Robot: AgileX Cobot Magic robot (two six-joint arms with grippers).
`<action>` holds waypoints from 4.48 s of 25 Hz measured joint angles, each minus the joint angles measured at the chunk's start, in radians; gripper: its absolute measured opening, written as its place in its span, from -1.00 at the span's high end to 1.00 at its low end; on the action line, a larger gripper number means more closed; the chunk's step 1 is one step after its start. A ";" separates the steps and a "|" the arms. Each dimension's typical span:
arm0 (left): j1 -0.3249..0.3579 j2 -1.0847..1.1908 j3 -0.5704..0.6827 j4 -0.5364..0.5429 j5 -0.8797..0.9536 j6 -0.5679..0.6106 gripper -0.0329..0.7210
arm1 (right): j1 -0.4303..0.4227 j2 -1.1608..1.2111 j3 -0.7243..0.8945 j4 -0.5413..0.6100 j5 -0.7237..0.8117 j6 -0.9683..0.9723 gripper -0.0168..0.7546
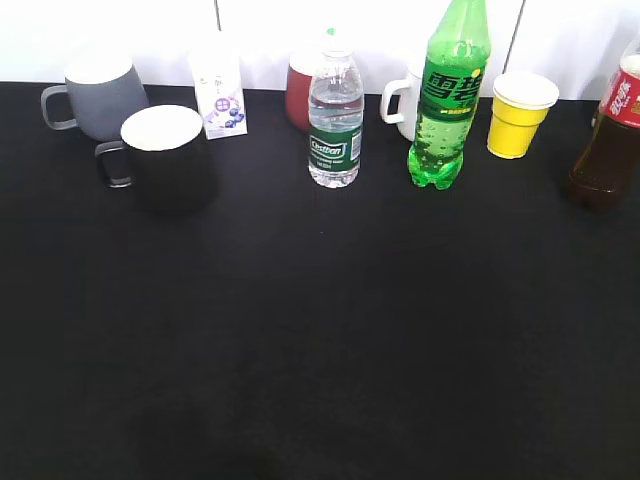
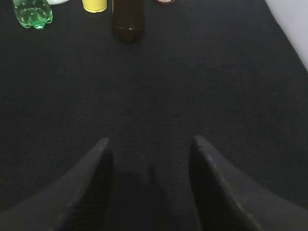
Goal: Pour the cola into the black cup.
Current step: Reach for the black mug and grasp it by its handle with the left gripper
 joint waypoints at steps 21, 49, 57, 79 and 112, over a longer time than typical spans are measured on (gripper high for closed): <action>0.000 0.000 0.000 -0.018 0.000 0.000 0.27 | 0.000 0.000 0.000 0.000 -0.001 0.000 -0.07; 0.000 1.316 0.073 0.154 -1.961 -0.043 0.59 | 0.000 0.000 0.000 0.000 -0.001 0.000 -0.07; 0.000 1.643 0.081 0.438 -2.147 -0.159 0.59 | 0.000 0.000 0.000 0.000 -0.001 0.000 -0.07; 0.000 2.004 0.041 0.307 -2.265 -0.162 -0.30 | 0.000 0.000 0.000 0.000 -0.001 0.000 -0.07; -0.001 2.137 -0.199 0.313 -2.313 -0.169 0.21 | 0.000 0.000 0.000 0.008 -0.001 0.000 -0.07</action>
